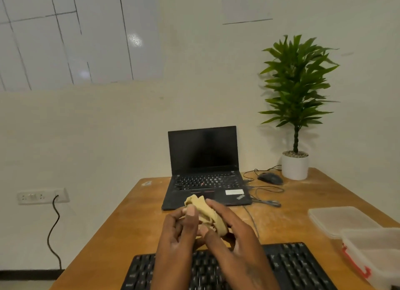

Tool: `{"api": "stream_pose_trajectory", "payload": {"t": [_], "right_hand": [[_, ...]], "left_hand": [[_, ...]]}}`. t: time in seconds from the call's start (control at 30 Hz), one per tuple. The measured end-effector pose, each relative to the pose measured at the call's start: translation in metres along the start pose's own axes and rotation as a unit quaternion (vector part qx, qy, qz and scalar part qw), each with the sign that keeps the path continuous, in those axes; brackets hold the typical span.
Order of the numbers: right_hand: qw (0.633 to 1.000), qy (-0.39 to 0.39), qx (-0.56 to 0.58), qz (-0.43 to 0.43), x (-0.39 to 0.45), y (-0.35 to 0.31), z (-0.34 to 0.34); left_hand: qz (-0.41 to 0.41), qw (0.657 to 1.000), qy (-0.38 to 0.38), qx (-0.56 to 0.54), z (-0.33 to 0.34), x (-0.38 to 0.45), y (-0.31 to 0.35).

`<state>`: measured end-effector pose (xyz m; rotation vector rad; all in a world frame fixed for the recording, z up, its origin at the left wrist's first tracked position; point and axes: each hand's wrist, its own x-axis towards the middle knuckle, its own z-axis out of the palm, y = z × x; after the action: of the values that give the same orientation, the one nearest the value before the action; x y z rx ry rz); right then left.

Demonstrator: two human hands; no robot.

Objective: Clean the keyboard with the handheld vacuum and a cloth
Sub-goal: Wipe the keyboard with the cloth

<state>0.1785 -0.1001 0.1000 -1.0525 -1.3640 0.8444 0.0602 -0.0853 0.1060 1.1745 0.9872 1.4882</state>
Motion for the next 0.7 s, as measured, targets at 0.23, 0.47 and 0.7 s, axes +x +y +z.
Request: {"api": "stream_pose_trajectory", "payload": {"t": [0.23, 0.47, 0.7], "right_hand": [[0.998, -0.018, 0.052, 0.013, 0.007, 0.001, -0.026], [0.986, 0.068, 0.141, 0.058, 0.031, 0.016, -0.048], [0.969, 0.111, 0.203, 0.082, 0.044, 0.031, -0.050]], "left_hand": [[-0.049, 0.997, -0.044, -0.037, 0.013, 0.023, -0.003], [-0.095, 0.986, -0.066, -0.121, 0.025, 0.040, -0.014], [-0.115, 0.980, -0.058, -0.154, 0.026, 0.047, -0.023]]}}
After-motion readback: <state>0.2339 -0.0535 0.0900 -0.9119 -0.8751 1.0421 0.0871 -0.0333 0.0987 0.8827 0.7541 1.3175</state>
